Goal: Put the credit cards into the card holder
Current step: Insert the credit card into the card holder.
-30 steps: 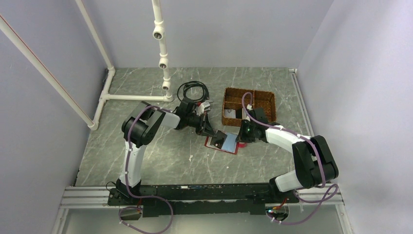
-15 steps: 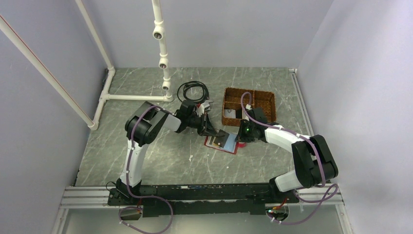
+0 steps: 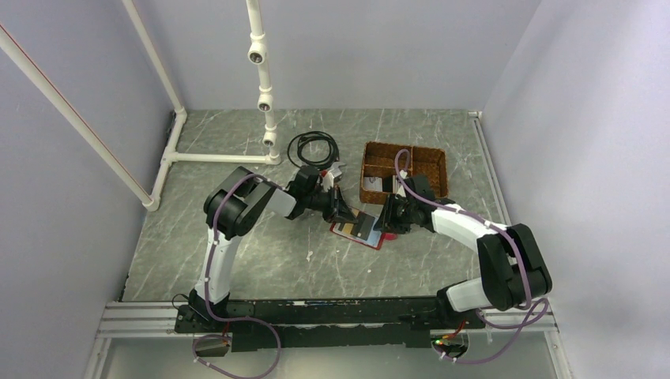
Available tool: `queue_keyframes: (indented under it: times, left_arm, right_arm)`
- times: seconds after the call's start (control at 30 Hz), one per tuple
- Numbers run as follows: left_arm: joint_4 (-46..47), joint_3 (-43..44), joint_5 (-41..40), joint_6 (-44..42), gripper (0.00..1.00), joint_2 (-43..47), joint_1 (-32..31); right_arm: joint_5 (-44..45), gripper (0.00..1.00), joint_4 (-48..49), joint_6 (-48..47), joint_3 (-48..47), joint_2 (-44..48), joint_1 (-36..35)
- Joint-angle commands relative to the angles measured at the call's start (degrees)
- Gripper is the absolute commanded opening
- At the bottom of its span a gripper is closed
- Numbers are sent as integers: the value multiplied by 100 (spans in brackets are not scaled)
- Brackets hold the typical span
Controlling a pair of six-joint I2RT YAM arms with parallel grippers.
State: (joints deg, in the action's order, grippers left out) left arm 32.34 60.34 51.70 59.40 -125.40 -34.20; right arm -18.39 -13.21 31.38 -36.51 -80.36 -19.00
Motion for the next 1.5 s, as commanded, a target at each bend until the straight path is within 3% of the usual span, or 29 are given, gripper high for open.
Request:
queue_keyframes:
  times: [0.0,0.4,0.53,0.6,0.73,0.83,0.97,1.37,1.47]
  left_arm:
    - [-414,26,-374,-382,0,186,-201]
    - [-582,227,-882,-575,0,212,-698]
    - [-216,90,-1016,-288,0,274,-837]
    - [-156,-15,-1115,-240,7,395,-902]
    - [-712,-63,-1228,-343,29,777,-903]
    - [-1366,-14,-1354,-643,41,1036,-902]
    - [-2006,126,-1389,-972,40,1067,-859]
    - [-1665,610,-1230,-932,37,769,-1252]
    - [-1733,402,-1227,-807,41,924,-1166]
  right_arm:
    - [-315,33,54,166,58,100,74]
    - [-845,41,536,-231,61,-324,427]
    - [-1256,41,710,-201,41,-479,437]
    - [-1438,42,732,-170,30,-438,446]
    - [-1193,46,262,-328,-76,-254,562]
    - [-1222,52,75,-379,-27,-141,799]
    - [-1354,53,136,-324,45,-89,860]
    - [-2047,46,1247,530,484,-325,691]
    - [-1738,47,929,336,480,-117,827]
